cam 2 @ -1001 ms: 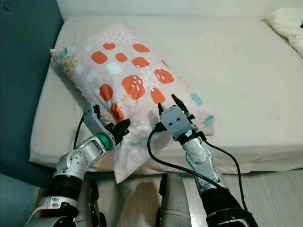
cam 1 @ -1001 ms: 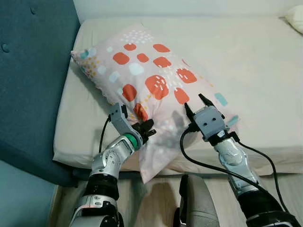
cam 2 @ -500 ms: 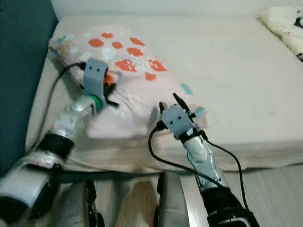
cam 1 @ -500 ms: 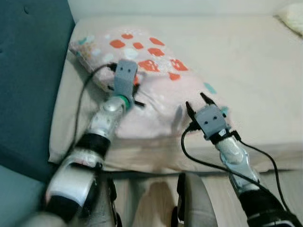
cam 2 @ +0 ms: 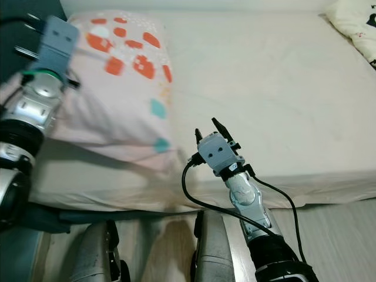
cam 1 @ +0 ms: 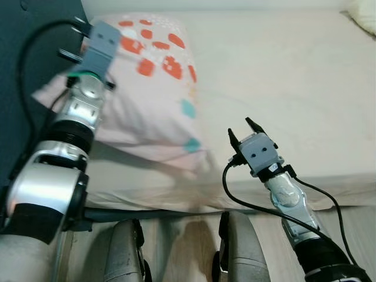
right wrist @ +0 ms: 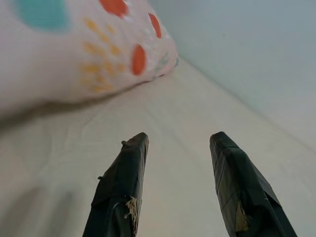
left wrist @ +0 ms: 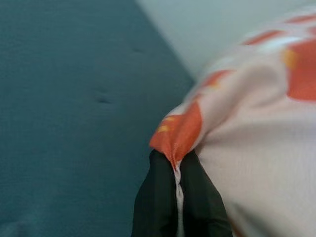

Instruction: Clean up the room

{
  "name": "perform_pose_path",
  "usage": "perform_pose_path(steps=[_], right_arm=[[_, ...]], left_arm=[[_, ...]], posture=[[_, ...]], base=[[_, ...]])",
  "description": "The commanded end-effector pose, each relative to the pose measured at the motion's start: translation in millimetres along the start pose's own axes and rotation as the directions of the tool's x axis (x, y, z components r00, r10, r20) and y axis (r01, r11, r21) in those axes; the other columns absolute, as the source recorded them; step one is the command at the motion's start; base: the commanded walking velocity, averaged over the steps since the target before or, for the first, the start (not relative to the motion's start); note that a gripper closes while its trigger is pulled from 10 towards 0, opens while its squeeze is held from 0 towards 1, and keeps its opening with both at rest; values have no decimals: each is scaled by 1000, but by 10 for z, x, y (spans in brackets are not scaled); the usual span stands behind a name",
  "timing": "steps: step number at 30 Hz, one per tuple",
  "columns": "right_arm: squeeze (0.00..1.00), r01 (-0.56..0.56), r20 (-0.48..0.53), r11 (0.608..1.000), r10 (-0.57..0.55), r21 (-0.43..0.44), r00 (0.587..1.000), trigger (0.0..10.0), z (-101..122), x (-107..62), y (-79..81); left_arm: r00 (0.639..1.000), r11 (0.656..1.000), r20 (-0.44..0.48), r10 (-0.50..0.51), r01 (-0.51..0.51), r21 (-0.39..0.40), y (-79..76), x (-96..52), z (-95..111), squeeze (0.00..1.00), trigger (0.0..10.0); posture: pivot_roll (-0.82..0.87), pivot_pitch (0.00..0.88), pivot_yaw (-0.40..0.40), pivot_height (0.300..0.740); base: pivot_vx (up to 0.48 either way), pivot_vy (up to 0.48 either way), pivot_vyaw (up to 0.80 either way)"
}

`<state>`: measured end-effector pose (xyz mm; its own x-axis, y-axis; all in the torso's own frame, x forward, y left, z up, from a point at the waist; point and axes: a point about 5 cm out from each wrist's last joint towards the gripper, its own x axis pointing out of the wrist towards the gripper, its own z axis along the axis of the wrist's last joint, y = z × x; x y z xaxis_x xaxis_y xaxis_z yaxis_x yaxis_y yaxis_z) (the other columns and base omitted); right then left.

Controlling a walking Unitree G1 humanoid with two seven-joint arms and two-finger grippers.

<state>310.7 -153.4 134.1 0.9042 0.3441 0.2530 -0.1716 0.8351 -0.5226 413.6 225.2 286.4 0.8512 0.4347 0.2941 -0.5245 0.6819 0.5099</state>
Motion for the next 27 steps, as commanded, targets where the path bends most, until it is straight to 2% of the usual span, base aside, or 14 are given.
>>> perform_pose_path(steps=[1,4,5,8,11,12,13,15,16,17,18,20,23,27], right_arm=[[0,1,-23,1000,-1,10,1000,10000,-40,-35,14],[0,-1,-23,1000,1,13,1000,10000,-38,-34,30],[0,-2,-23,1000,2,15,1000,10000,-37,-36,38],[0,-1,-25,1000,2,17,1000,10000,-39,-40,40],[0,-7,-29,1000,8,19,1000,10000,-49,-59,51],[0,-9,-31,1000,9,19,999,10000,-55,-67,50],[0,-9,-31,1000,9,19,999,10000,-55,-67,50],[0,-12,-35,1000,13,20,999,10000,-64,-75,51],[0,-12,-35,1000,13,20,999,10000,-64,-75,51],[0,-15,-36,1000,16,21,999,10000,-68,-74,54],[0,-15,-36,1000,16,21,999,10000,-68,-74,54],[0,-21,-36,999,22,25,999,10000,-69,-63,70],[0,-25,-35,999,26,28,999,10000,-67,-48,87],[0,-29,-33,999,30,31,999,10000,-64,-33,102]], left_arm=[[992,993,48,118,-117,-16,180,60,92,0,10000],[984,985,42,173,-172,-19,256,62,21,0,10000],[980,980,19,199,-199,-25,270,36,-93,0,10000],[982,982,-4,188,-188,-27,217,-12,-202,0,10000],[990,990,-26,137,-137,-11,41,-175,-430,0,10000],[995,995,-30,96,-96,2,-50,-290,-540,0,10000],[995,995,-30,96,-96,2,-50,-290,-540,0,10000],[999,999,-29,28,-28,18,-168,-541,-703,0,10000],[999,999,-29,28,-28,18,-168,-541,-703,0,10000],[1000,1000,-26,-2,3,24,-201,-666,-758,0,10000],[1000,1000,-26,-2,3,24,-201,-666,-758,0,10000],[1000,999,-15,-25,26,39,-200,-836,-826,0,10000],[1000,998,0,-19,19,56,-161,-918,-857,0,10000],[1000,997,6,27,-27,67,-65,-914,-878,0,10000]], posture=[[-53,100,41,579],[-53,101,44,579],[-51,102,44,579],[-49,106,44,579],[-47,108,44,579],[-42,109,45,579],[-42,109,45,579],[-35,110,42,579],[-35,110,42,579],[-30,109,40,579],[-30,109,40,579],[-19,104,41,579],[-19,103,40,579],[-13,93,39,579]], base=[[0,0,0],[0,0,0],[0,0,0],[0,0,0],[0,0,0],[0,0,0],[0,0,0],[0,0,0],[0,0,0],[0,0,0],[0,0,0],[0,0,0],[0,0,0],[0,0,0]])
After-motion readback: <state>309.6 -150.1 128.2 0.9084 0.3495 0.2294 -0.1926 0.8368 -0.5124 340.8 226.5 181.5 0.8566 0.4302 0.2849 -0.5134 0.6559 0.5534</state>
